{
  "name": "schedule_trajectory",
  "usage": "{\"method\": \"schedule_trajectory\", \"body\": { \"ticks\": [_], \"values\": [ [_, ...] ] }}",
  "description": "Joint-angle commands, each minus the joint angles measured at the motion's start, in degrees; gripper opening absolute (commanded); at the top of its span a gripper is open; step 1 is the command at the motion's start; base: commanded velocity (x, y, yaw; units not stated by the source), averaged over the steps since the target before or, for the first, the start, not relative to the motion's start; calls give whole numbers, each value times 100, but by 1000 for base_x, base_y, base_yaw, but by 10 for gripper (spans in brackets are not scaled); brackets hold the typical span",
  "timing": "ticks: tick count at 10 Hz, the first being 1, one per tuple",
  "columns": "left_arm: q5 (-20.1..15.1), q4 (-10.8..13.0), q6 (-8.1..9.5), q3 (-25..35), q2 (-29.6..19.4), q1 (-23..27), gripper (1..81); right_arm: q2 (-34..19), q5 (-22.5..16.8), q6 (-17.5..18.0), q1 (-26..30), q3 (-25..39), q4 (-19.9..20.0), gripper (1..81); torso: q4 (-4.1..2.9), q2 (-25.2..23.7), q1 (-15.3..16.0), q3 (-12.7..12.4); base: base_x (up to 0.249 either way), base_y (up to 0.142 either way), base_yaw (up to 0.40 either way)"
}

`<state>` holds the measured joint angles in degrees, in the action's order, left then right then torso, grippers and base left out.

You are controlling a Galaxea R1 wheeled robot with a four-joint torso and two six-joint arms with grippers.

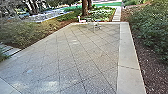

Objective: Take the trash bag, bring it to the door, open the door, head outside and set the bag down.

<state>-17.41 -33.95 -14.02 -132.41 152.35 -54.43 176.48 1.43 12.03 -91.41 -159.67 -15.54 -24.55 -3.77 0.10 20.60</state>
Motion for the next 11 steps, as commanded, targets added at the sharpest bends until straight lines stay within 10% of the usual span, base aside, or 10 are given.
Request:
{"method": "schedule_trajectory", "body": {
  "ticks": [1,11],
  "values": [
    [-859,-419,30,-126,-397,999,10,197,-336,1,21,148,-28,811,0,0,0,0,0,0,0],
    [-2364,-920,66,-769,-723,2573,10,206,-336,18,30,166,-10,811,0,11,6,454,0,0,0]
  ]
}}
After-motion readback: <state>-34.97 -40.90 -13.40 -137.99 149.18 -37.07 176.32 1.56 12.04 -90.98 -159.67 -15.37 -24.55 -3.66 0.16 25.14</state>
